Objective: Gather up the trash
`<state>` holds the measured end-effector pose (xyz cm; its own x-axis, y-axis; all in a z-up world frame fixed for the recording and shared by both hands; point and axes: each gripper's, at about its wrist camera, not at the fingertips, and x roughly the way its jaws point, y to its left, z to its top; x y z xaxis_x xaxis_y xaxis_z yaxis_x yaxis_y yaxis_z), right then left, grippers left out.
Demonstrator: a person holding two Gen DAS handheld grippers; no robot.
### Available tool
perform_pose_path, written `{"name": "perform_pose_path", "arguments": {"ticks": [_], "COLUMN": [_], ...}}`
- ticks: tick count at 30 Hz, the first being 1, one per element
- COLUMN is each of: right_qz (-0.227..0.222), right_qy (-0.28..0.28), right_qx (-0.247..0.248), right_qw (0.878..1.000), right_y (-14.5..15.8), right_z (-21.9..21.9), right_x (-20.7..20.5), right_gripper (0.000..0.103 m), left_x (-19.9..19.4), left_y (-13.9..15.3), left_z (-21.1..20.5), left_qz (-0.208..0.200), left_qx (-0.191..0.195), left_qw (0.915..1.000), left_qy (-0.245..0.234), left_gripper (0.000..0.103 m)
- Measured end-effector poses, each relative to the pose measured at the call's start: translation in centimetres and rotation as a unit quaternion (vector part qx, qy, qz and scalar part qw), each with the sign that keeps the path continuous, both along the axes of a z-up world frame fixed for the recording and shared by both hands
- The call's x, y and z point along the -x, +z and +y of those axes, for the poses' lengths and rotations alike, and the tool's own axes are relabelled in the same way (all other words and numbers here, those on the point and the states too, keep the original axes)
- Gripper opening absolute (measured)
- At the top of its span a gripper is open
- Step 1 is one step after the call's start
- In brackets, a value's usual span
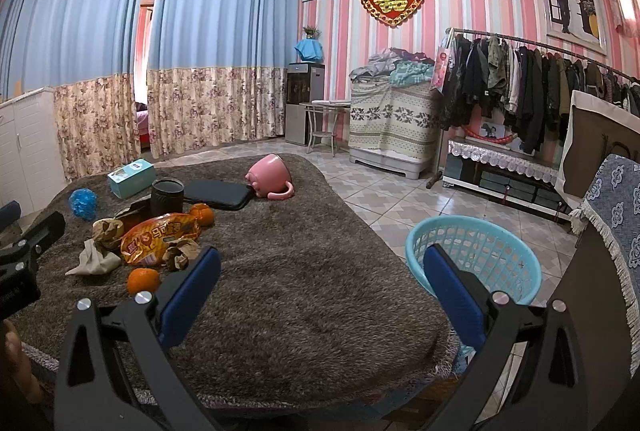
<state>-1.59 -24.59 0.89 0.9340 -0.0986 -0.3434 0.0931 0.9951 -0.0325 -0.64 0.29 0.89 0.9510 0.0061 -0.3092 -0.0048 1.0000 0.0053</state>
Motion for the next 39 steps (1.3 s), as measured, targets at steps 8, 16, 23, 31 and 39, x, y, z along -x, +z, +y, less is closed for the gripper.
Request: {"name": "perform_pose_path", "arguments": {"ticks": [8, 16, 23, 31, 39], "right_qz": [-0.002, -0.002, 0.001, 0.003, 0.038], "right_qy": [-0.003, -0.004, -0.004, -0.009, 0.004], "right_qx": [0.002, 0.002, -0.003, -0.022, -0.003], "right_qw": [1.000, 1.000, 1.000, 1.000, 0.999], "right_y": [0.6, 0.5, 0.3, -0.1, -0.8], "right_z": [-1.2, -1.2, -1.1, -1.5, 0.6], "right_x": [0.3, 0.3, 0.2, -0.5, -2.9], "right_gripper": [0.099, 0.099, 0.099, 0.099, 0.099], "left_x": [0.0, -0.1, -0.2, -1.2, -2.1], "left_y": [0.1, 0.1, 0.1, -0.1, -0.1], "left_z": [0.3, 0.6, 1.3, 3.5, 5.0], "left_qz": [0.000, 0.000, -0.001, 0.000, 0.004], "left_qx": [0.003, 0.003, 0.004, 0.004, -0.004], "left_qw": [1.0000, 1.0000, 0.9999, 0.9997, 0.9992], "left_qy": [0.004, 0.005, 0.010, 0.025, 0.040], "left_gripper": [0.098, 0.098, 0.098, 0.098, 0.098]}}
